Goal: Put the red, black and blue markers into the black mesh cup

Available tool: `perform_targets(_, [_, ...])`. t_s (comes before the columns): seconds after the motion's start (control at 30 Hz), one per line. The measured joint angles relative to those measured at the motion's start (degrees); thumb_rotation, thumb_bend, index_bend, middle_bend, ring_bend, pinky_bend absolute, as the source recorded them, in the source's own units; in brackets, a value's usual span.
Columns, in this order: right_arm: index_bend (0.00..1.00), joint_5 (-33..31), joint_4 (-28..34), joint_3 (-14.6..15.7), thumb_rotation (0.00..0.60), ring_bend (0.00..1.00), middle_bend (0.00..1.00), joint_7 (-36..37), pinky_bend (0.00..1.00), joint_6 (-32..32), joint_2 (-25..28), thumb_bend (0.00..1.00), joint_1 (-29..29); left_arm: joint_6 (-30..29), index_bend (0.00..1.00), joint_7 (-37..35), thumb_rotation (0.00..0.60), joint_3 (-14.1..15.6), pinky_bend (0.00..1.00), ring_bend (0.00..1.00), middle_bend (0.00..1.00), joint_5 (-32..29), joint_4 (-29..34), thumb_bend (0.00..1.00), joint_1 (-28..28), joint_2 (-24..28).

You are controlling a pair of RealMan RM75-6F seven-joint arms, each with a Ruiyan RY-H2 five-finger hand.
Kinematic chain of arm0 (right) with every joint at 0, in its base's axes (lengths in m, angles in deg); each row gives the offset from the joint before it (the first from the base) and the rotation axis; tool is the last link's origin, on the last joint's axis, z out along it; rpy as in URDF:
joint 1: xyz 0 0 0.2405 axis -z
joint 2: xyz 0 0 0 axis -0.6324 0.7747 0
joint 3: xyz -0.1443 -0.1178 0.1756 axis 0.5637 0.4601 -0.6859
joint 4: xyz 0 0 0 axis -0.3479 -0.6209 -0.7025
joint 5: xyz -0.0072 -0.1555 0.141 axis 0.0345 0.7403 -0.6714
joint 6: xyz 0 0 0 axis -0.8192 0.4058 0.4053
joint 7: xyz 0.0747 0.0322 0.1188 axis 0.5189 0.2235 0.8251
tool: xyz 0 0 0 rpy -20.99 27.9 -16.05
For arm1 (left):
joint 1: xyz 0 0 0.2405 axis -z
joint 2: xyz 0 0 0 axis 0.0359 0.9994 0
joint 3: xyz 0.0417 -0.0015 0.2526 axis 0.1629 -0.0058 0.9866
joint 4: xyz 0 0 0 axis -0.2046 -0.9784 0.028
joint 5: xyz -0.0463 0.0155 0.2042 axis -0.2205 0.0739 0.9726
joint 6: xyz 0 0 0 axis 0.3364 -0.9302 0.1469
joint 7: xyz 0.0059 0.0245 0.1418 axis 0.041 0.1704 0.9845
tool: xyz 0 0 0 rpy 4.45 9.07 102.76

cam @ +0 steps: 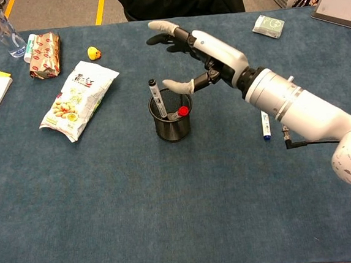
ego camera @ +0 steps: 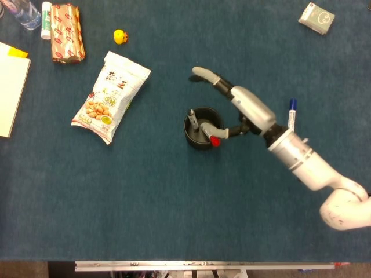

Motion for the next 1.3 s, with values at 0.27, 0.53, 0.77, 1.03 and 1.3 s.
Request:
perform_targets(0.27, [0.33,4.79,0.92,2.12,0.600,0.07,0.26,-8.78,0.08,6.76,6.05,0.30,2.68,0.85,0.10,0.52,0.600,-0.39,0.24,0.19,0.17,0.13,0.07,0.20,0.94,-0.40])
perform_targets(0.53, [0.57,11.55,2.50,7.17,0.600,0.13,0.35,-25.54,0.09,11.93,15.85,0.30,6.93,2.16,0.10,0.81,0.600,-0.57,0.24,0.19,0.17,0.45,-0.11,0.19,2.12,-1.06])
perform_targets(0.77, [0.61,15.80,0.75,11.70,0.600,0.13,0.36,-35.10,0.09,15.05,19.79,0.29,11.03,2.37,0.10,0.63,0.600,-0.63,0.24,0.19,0.17,0.78,-0.36,0.20,2.59,-1.39])
perform_targets(1.03, [0.61,17.13,-8.25,14.41,0.600,0.14,0.35,-39.42,0.09,16.12,18.95,0.26,14.35,2.51,0.10,0.44,0.600,-0.41,0.24,0.19,0.17,1.06,-0.53,0.20,2.78,-1.50])
perform_targets(1.3, [0.55,18.04,-17.48,16.08,0.600,0.09,0.28,-40.21,0.03,13.99,12.98,0.20,15.16,2.23,0.10,0.26,0.600,-0.27,0.24,0.19,0.17,1.29,-0.61,0.20,2.78,-1.34])
